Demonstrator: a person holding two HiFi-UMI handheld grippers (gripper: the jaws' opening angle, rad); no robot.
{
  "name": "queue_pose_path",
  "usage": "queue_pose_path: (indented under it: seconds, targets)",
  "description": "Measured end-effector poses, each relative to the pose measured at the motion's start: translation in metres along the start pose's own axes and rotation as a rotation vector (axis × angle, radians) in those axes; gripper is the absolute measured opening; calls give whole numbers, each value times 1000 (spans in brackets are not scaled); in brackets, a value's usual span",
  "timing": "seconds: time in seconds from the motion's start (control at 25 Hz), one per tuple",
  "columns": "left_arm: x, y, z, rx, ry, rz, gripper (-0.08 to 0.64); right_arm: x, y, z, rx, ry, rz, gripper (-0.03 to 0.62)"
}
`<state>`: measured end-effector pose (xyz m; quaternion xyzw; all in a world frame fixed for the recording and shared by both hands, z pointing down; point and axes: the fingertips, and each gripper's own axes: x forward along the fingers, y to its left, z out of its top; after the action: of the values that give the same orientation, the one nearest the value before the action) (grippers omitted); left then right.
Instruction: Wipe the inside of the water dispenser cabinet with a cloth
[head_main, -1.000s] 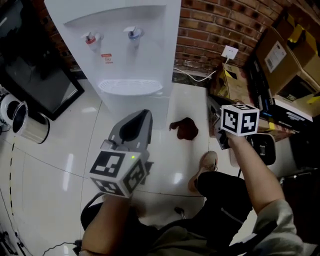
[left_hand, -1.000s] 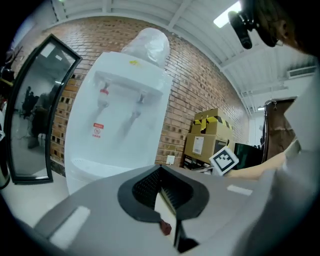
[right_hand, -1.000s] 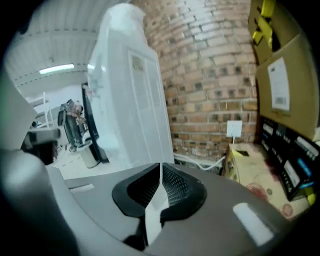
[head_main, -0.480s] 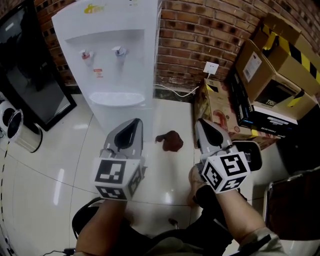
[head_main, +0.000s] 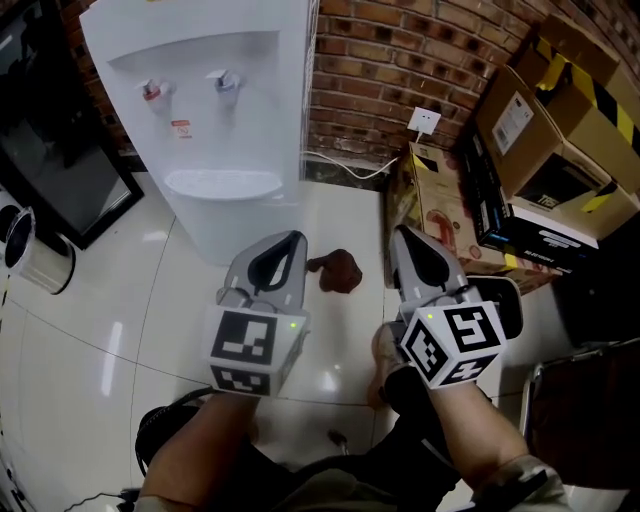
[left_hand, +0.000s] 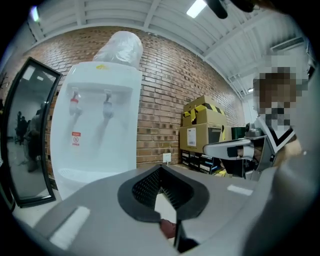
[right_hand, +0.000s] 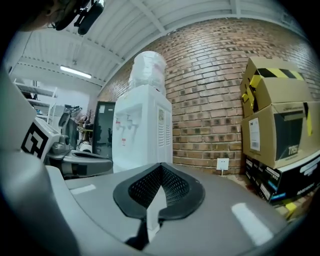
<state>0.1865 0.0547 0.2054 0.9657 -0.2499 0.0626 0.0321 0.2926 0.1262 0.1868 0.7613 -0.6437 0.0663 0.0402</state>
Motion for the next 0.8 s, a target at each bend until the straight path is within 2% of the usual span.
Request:
queue_pose_path:
  seconds: [0.8]
  targets:
    - [-5,-2,9,11,-25,-3,0,-2,1,0,-28,-5,-16,11]
